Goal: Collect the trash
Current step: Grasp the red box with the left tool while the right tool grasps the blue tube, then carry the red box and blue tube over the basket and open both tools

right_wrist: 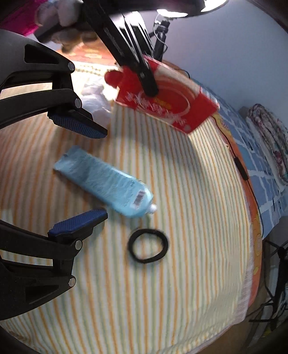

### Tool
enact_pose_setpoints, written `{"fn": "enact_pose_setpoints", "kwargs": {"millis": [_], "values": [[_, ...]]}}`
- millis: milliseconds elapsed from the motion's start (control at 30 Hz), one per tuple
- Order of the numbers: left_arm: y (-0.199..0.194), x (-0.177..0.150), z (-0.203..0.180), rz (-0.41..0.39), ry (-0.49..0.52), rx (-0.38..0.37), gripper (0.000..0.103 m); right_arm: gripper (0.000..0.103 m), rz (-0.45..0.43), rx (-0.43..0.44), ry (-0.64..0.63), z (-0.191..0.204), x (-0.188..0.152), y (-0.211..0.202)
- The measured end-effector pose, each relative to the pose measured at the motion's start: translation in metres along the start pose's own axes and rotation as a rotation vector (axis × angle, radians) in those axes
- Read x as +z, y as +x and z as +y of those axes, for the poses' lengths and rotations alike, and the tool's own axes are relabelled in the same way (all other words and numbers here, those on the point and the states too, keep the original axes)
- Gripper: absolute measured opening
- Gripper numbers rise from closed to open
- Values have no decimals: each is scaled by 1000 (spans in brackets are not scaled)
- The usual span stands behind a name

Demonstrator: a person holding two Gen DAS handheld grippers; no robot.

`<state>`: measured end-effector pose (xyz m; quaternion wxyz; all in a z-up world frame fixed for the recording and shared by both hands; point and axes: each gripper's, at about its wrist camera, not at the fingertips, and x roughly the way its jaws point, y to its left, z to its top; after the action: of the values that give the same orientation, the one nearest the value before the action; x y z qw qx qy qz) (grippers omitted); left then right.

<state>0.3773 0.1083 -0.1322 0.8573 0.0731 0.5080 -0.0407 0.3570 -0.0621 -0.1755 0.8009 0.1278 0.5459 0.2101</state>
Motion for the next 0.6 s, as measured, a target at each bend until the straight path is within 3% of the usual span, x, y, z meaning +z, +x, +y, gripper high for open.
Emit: {"fn": "enact_pose_setpoints", "kwargs": {"millis": [133, 233, 300, 367, 500, 600], "values": [[-10, -8, 16, -12, -36, 3, 15, 65, -13, -64, -54, 10, 11, 10], [-17, -15, 23, -18, -53, 9, 15, 49, -16, -130, -96, 16, 16, 13], [-22, -21, 27, -23, -59, 12, 15, 31, -19, -180, -146, 19, 16, 14], [-28, -27, 28, -28, -57, 12, 15, 20, -22, -219, -195, 19, 15, 13], [-38, -39, 26, -32, -46, 28, 15, 6, -19, -194, -179, 6, 17, 8], [-49, -47, 26, -42, -47, 25, 15, 6, -22, -142, -140, 1, 14, 4]]}}
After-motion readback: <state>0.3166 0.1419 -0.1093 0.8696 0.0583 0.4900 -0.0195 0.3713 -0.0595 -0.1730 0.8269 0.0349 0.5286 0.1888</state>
